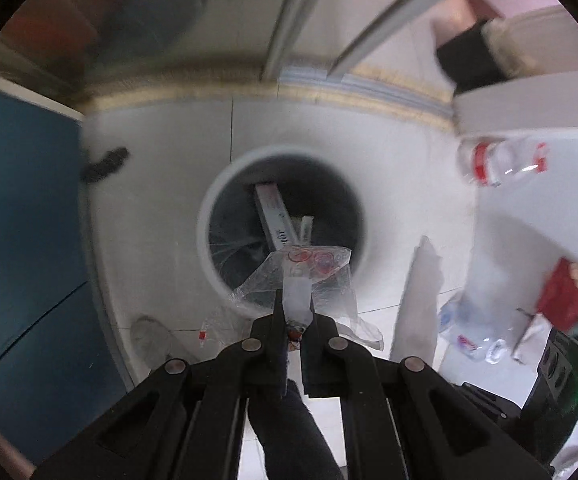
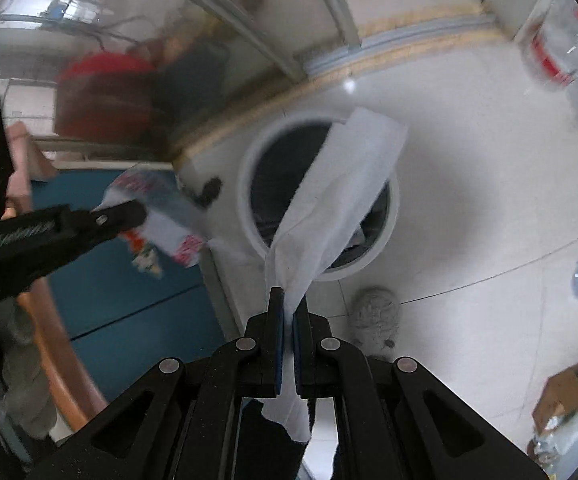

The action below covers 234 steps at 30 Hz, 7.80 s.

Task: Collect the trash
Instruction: 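Carry the bag and tissue to the bin and open both tools, then grasp the dark green wrapper with the left tool while the right tool grasps a small white scrap, then carry the wrapper and scrap to the bin and release them inside, then move both open tools back over the checkered counter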

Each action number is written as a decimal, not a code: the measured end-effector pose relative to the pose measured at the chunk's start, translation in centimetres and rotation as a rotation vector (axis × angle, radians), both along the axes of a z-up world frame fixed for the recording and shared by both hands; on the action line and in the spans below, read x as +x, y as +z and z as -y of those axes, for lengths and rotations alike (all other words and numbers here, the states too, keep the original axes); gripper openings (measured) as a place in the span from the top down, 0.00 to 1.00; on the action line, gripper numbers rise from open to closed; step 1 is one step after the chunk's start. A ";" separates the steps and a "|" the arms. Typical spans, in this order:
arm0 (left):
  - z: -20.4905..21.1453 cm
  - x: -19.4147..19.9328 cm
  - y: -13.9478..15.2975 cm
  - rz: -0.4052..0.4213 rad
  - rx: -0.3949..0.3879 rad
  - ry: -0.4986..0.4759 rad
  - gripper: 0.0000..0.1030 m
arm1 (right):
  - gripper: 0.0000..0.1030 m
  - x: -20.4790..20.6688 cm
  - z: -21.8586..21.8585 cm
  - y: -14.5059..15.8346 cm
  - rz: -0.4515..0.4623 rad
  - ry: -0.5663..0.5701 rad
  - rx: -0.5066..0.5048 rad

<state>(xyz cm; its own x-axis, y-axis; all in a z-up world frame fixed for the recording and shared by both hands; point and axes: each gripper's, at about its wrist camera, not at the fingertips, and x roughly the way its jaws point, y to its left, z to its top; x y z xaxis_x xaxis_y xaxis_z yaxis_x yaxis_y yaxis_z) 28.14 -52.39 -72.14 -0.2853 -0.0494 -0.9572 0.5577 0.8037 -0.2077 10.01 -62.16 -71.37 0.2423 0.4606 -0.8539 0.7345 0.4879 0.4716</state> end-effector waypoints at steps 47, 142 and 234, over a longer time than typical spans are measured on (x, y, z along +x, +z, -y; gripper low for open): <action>-7.4 -7.4 22.8 0.431 0.008 -0.060 0.07 | 0.00 -5.0 -1.4 24.0 -0.061 0.000 -0.518; -51.0 8.1 46.5 0.685 0.068 0.671 0.75 | 1.00 28.7 -38.6 49.6 0.516 0.503 -0.447; -10.3 -9.2 44.9 0.495 -0.157 0.023 0.04 | 0.00 -5.6 -2.4 48.6 0.099 0.037 -0.575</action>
